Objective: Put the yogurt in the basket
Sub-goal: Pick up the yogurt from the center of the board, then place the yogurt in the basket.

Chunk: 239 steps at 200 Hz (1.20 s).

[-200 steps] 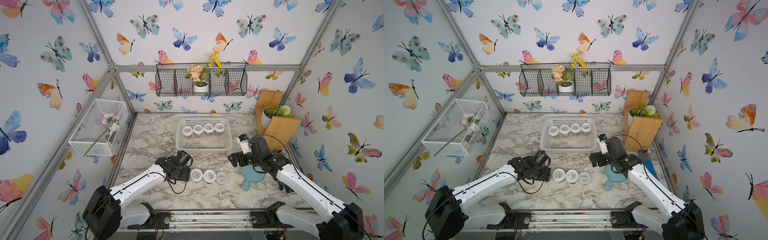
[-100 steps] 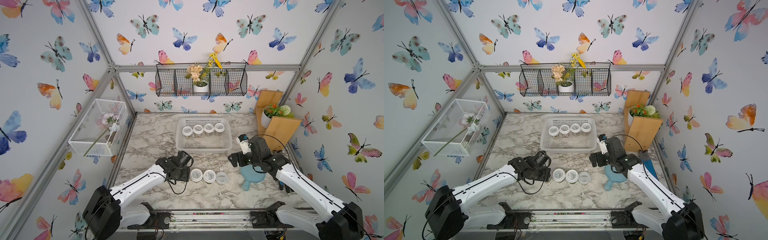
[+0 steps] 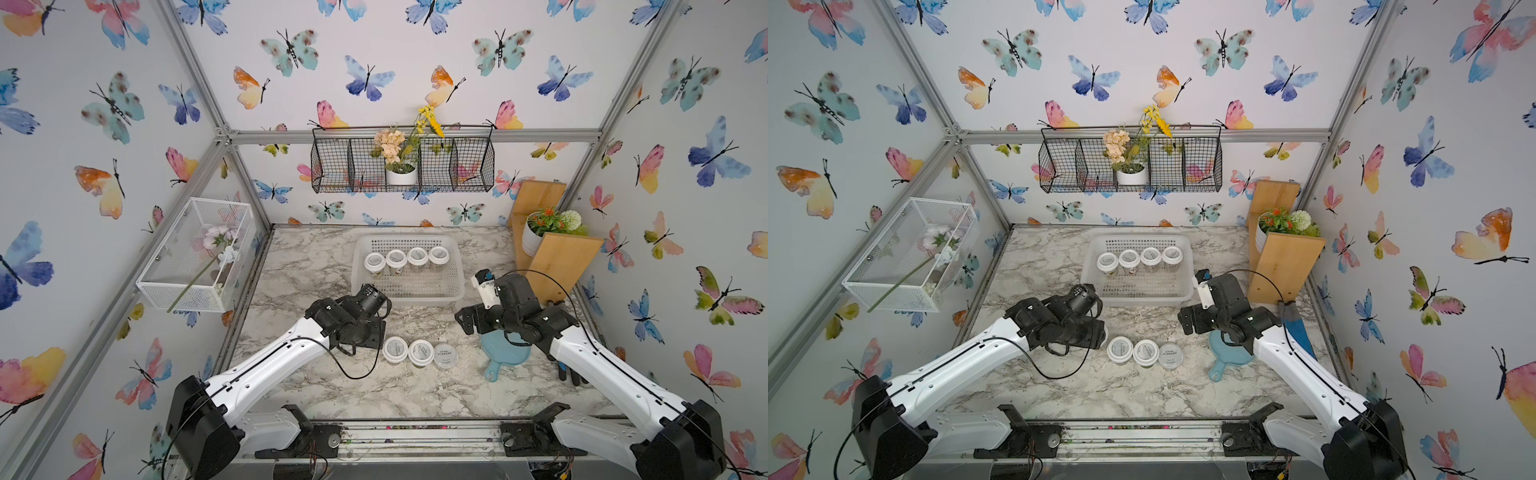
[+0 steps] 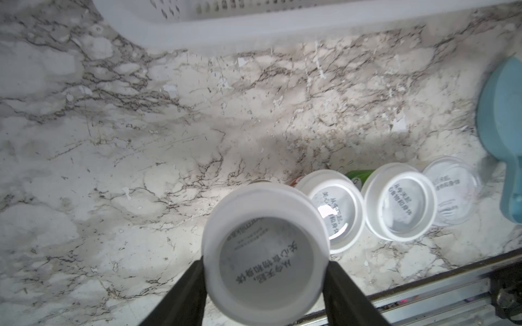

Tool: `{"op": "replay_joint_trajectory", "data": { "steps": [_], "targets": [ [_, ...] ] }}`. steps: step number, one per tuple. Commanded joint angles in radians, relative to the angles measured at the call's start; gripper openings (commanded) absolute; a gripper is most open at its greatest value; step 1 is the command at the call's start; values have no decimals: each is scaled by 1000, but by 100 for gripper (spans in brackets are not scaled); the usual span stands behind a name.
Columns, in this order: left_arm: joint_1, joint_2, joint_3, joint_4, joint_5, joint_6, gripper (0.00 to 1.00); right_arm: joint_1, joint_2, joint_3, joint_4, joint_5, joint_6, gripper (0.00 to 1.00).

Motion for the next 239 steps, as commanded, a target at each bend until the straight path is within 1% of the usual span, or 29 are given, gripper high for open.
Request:
{"op": "replay_joint_trajectory", "data": {
  "steps": [1,24,50,90,132,157,181,199,239],
  "targets": [
    [0,40,82,-70,-49,45,64,5,7,-5,-3,14,4,97],
    [0,90,163,-85,-86,77,63,5,22,-1,-8,18,3,97],
    [25,167,259,-100,-107,127,63,5,24,0,-14,24,4,96],
    [104,268,397,-91,-123,206,63,6,25,-1,-11,30,5,97],
    [200,362,530,-57,-97,280,62,8,43,4,-18,33,6,96],
    [248,422,557,1,-87,322,62,8,50,4,-19,34,6,96],
    [281,478,565,36,-60,332,61,9,59,5,-22,34,6,96],
    [283,511,564,46,-47,332,61,9,63,6,-23,37,6,96],
    [282,533,526,86,-25,324,61,11,72,5,-23,39,6,96]
  ]
}}
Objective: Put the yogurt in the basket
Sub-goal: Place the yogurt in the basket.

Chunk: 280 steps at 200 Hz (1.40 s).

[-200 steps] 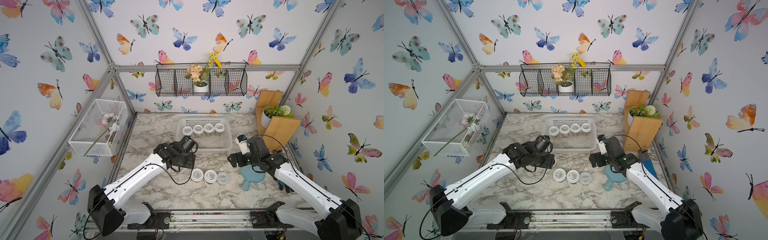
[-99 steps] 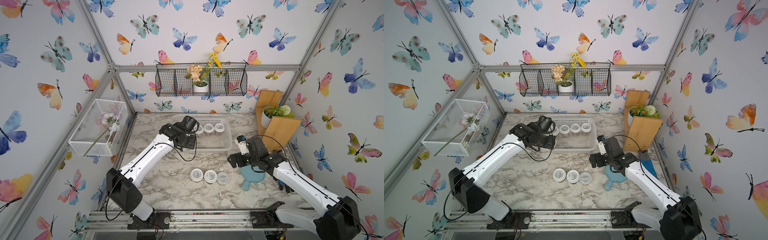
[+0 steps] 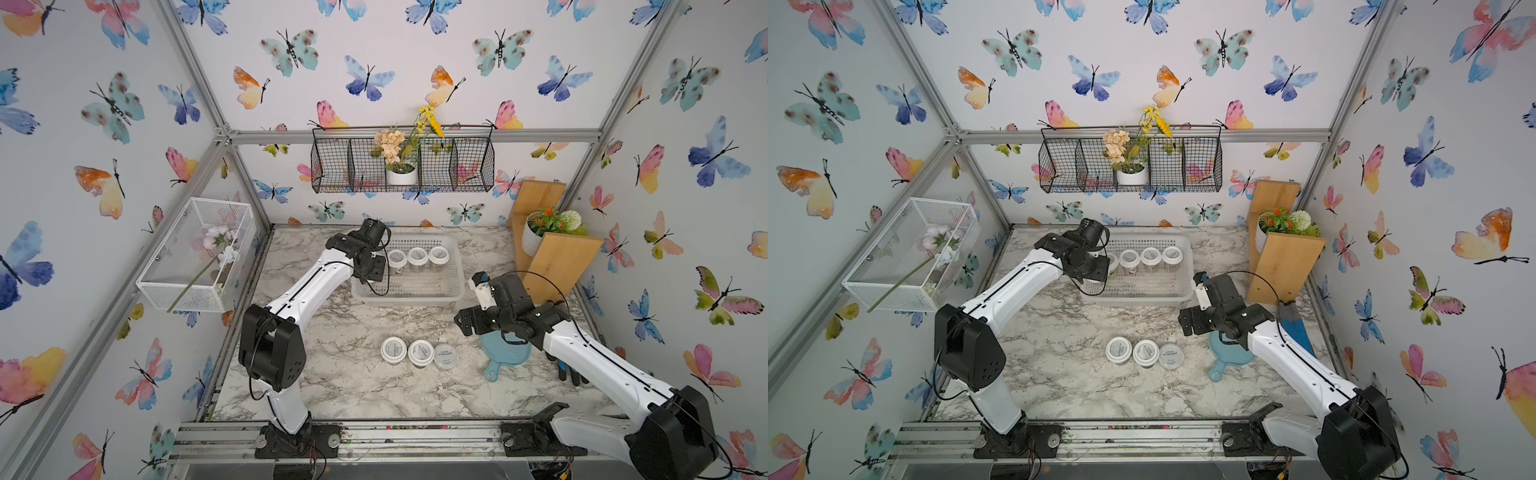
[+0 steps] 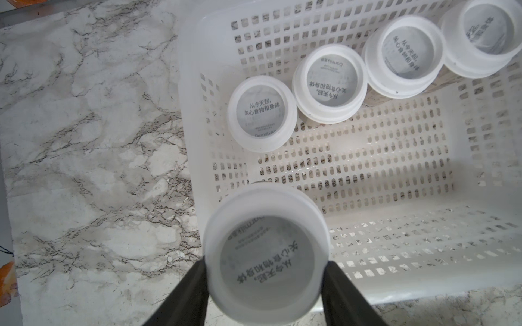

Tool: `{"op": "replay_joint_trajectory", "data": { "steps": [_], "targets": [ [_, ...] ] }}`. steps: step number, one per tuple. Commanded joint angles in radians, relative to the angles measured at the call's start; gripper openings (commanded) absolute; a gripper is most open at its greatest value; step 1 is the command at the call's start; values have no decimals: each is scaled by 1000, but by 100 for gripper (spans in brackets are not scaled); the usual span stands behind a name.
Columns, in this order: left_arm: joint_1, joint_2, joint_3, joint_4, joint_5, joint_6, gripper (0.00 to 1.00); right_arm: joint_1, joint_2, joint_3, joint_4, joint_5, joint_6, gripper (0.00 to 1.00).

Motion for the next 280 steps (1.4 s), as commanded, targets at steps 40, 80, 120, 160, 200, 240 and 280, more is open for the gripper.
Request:
{"op": "replay_joint_trajectory", "data": {
  "steps": [40,80,120,160,200,240,280],
  "targets": [
    [-1,33,-42,64,71,6,61,8,21,7,-15,21,6,96],
    [0,54,-64,84,86,0,61,8,23,7,-15,21,6,96],
    [-1,68,-78,96,95,-6,61,10,30,7,-15,19,4,95],
    [-1,87,-84,102,98,-9,61,10,35,8,-17,16,3,95],
    [-1,103,-83,111,98,-9,61,10,37,8,-17,15,3,95],
    [1,137,-62,103,86,-4,61,10,34,8,-17,16,3,95],
    [10,154,-50,97,86,-9,62,11,34,8,-17,14,2,95]
  ]
}}
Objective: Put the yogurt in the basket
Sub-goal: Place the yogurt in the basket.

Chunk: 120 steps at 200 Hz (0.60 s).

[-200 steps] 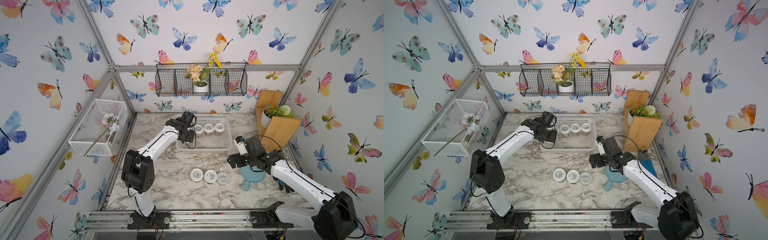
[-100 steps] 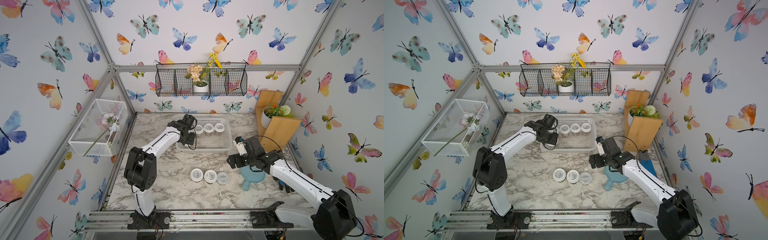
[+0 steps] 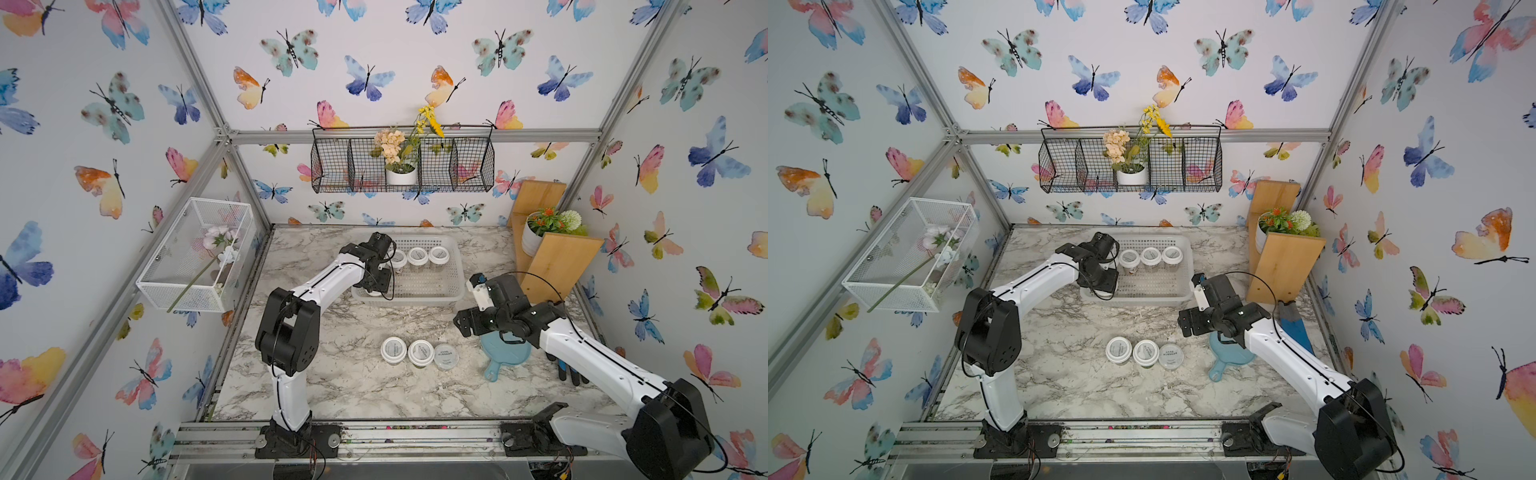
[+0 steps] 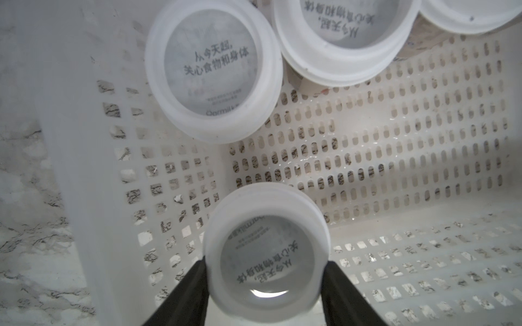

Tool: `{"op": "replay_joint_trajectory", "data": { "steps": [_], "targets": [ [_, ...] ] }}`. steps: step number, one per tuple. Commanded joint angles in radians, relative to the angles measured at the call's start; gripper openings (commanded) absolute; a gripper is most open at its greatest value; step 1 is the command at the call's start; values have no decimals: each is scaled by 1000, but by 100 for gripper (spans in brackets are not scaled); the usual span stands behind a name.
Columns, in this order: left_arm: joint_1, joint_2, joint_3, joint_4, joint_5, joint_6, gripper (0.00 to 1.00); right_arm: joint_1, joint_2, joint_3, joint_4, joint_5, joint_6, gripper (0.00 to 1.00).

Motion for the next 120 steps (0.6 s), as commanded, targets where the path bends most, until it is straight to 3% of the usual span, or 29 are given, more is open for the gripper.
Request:
{"op": "replay_joint_trajectory", "data": {
  "steps": [1,28,120],
  "targets": [
    [8,19,27,-10,21,-7,62,7,2,8,-17,13,3,95],
    [8,29,30,-9,19,-9,65,8,3,8,-17,13,2,95],
    [8,-19,33,-12,-26,-16,91,11,10,12,-21,17,3,98]
  ]
}}
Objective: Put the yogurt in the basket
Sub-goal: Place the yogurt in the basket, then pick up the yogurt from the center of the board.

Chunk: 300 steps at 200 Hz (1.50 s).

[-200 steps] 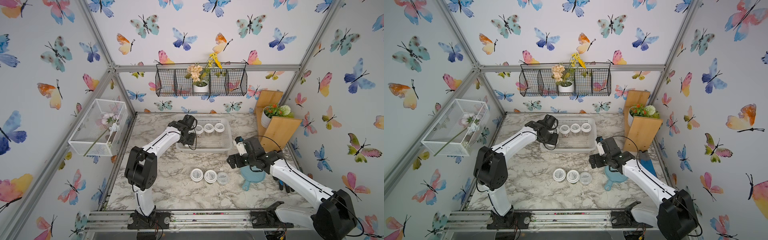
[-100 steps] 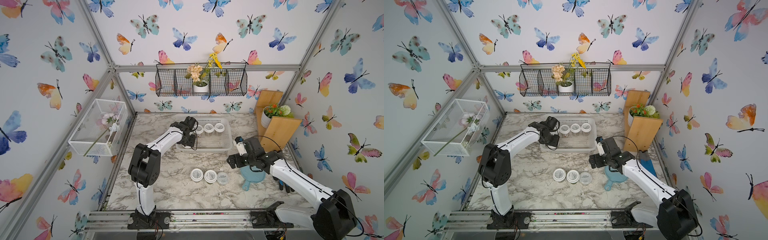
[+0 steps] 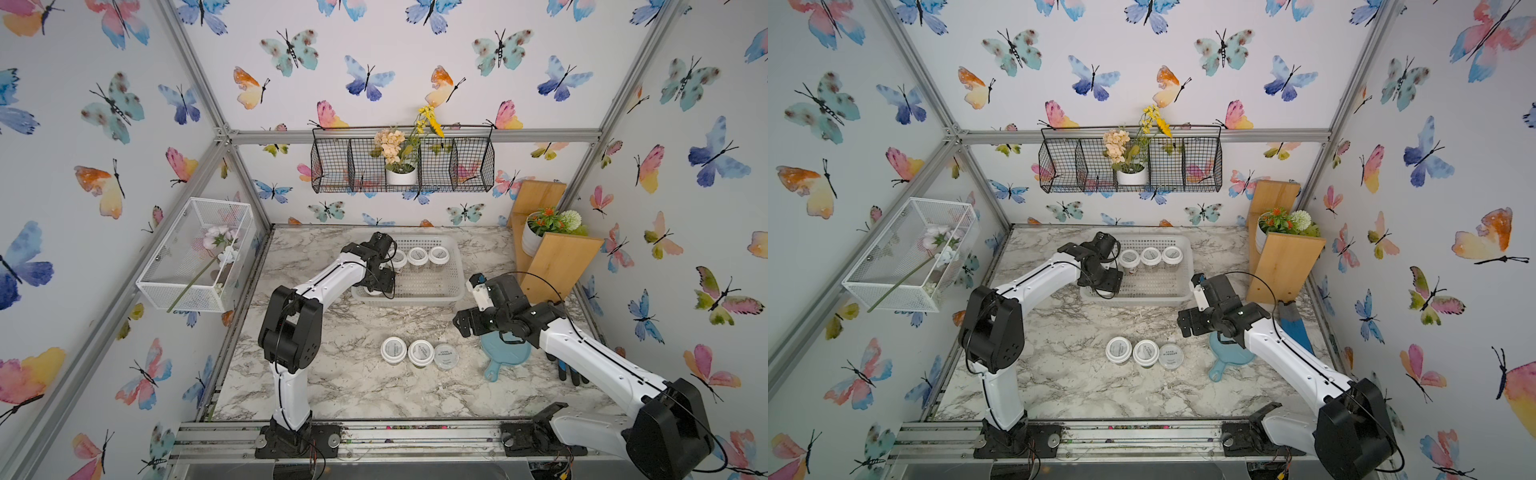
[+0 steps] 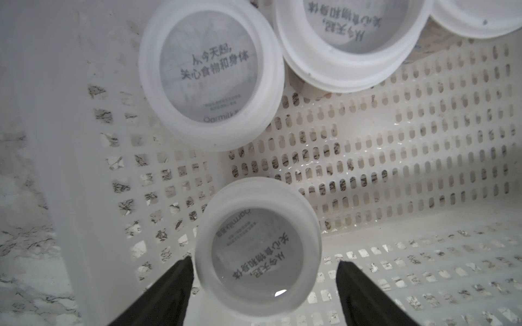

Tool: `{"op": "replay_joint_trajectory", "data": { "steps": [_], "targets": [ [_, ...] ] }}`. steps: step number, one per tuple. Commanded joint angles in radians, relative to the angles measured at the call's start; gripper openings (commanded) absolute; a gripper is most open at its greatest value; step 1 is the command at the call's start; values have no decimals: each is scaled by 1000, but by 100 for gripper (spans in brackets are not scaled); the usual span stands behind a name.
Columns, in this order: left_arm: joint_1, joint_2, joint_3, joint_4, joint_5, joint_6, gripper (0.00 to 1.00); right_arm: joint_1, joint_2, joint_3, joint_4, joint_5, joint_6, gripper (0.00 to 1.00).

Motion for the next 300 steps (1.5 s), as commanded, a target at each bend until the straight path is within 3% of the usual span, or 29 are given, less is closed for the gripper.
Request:
{"op": "replay_joint_trajectory", "data": {
  "steps": [1,28,61,87,116,148,186,222,255,300],
  "targets": [
    [7,-41,14,-12,-24,-8,91,9,8,12,-21,17,3,98],
    [7,-121,-12,3,-36,-16,99,9,0,14,-28,38,7,100],
    [-6,-327,-117,57,-110,-28,99,10,-33,6,-18,75,19,99],
    [-4,-577,-278,131,-114,-56,99,10,-48,12,-29,128,33,99],
    [5,-854,-493,217,-33,-76,99,9,-67,11,-25,116,32,99],
    [7,-1071,-653,205,-43,-80,99,12,-70,34,-41,137,33,98],
    [6,-1171,-710,128,-53,-76,99,20,-89,37,-48,178,61,99],
    [7,-1236,-741,160,-36,-78,99,28,-53,42,-48,187,56,99],
    [7,-1281,-777,192,-36,-83,99,28,9,81,-71,106,38,99],
    [6,-1328,-792,204,-31,-85,99,46,59,109,-22,-119,103,99]
  ]
}}
